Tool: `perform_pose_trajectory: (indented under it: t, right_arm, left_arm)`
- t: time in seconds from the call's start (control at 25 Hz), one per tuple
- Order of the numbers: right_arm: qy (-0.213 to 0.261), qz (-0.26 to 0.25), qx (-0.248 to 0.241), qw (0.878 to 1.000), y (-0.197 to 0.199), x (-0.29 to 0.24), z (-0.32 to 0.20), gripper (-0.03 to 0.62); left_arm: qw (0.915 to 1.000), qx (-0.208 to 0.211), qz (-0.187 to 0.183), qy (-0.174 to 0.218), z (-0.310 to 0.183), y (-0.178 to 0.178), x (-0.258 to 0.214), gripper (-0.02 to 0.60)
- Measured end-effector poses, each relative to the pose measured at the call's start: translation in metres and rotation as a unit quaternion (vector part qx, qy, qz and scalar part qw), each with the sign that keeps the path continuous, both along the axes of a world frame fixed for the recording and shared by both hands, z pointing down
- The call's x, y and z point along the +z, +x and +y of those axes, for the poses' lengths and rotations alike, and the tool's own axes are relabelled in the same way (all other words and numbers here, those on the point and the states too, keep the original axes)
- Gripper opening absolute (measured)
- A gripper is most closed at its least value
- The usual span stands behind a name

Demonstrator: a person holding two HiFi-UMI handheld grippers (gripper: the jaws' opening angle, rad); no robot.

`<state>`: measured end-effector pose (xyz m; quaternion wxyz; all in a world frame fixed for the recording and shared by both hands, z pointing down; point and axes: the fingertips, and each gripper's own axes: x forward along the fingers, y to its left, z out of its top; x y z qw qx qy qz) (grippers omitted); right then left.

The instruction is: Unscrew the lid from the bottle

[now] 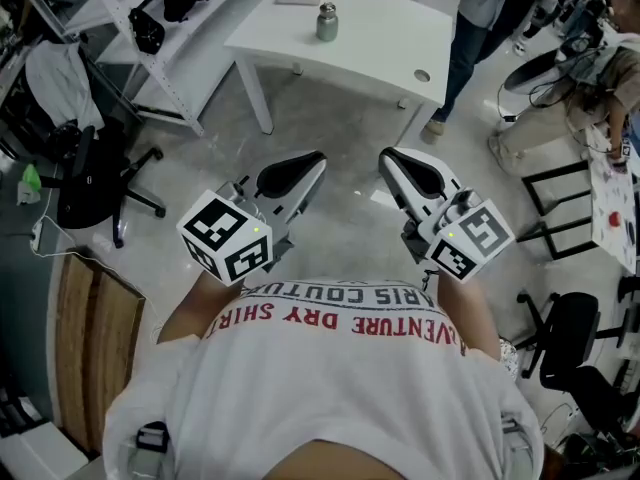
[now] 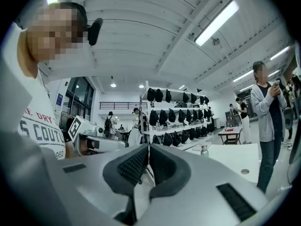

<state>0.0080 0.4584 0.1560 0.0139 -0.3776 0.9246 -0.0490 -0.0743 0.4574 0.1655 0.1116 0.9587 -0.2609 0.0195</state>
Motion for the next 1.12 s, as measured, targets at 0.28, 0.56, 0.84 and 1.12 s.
perform_pose_trajectory:
  t: [0.28,0.56,0.84,1.12]
  right_arm:
    - [-0.006,-0.010,0.019,1.000,-0.004,0.009,-0.009,0.026]
    - [-0.002,-0.008,0.029,1.000,0.007,0.015,-0.031,0.028]
    - [0.001,-0.004,0.046,0.999,0.027,0.025,-0.089,0.090]
    - [-0.007,-0.009,0.053,0.999,0.054,0.029,-0.174,0.193]
  left_arm:
    - [1.0000,-0.002,0.002,0.002,-0.010,-0.016,0.005,0.043]
    - [1.0000,-0.009,-0.001,0.002,-0.031,-0.013,0.011,0.043]
    - [0.9993,-0.028,-0.024,0.008,-0.085,-0.006,0.022,0.044]
    - [0.9989,-0.034,-0.031,-0.008,-0.161,0.012,0.029,0.179]
